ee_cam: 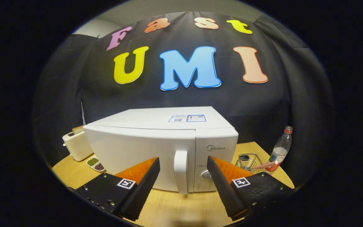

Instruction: Open the microwave, put the food inside, and close the microwave door.

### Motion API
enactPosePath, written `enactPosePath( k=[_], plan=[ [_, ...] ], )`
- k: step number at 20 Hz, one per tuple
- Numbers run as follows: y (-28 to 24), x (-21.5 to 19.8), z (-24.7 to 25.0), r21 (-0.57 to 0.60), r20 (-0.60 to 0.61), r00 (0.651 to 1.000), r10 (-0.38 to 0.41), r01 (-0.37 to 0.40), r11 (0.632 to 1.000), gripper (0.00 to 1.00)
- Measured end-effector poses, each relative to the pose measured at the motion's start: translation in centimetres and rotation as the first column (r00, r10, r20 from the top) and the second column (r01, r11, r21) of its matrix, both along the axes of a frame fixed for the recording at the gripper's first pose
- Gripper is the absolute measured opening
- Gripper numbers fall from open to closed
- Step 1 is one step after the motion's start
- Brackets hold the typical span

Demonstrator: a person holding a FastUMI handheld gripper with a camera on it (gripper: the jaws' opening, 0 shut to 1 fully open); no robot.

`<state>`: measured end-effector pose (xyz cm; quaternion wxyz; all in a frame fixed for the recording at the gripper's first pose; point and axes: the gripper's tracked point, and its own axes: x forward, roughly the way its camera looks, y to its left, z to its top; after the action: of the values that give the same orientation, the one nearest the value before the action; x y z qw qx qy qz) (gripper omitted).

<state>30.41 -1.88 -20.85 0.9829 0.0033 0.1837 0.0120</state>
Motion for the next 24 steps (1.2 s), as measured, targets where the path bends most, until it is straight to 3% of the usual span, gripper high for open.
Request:
enactPosePath(
  k=[1, 2, 3, 6, 8, 10, 12, 15, 16, 19, 24],
  plan=[
    [0.0, 0.3, -0.7, -0.008, -0.01, 1.0, -0.013, 0.012, 1.0, 0.94],
    [-0.3, 0.8, -1.2, -0.017, -0.019, 1.0, -0.019, 0.019, 1.0, 0.79],
    [0.0, 0.9, -1.8, -0.015, -0.032, 0.999, -0.016, 0.015, 1.0, 0.76],
    [0.4, 1.3, -3.0, -0.018, -0.054, 0.998, -0.012, 0.011, 1.0, 0.75],
    [0.1, 1.6, -3.2, -0.048, -0.056, 0.998, -0.023, 0.02, 0.999, 0.4],
    [0.5, 1.3, -3.5, -0.046, -0.06, 0.998, -0.026, 0.023, 0.999, 0.41],
    [0.4, 1.4, -3.6, -0.064, -0.055, 0.998, -0.033, 0.03, 0.998, 0.28],
    [0.5, 1.4, -3.5, -0.058, -0.064, 0.998, -0.028, 0.024, 0.998, 0.23],
    [0.6, 1.3, -3.5, -0.045, -0.065, 0.997, -0.036, 0.033, 0.998, 0.14],
    [0.6, 1.1, -3.5, -0.06, -0.071, 0.997, -0.038, 0.033, 0.998, 0.14],
    [1.8, -2.8, -3.3, -0.113, -0.054, 0.999, 0.004, -0.01, 0.994, 0.14]
  ],
)
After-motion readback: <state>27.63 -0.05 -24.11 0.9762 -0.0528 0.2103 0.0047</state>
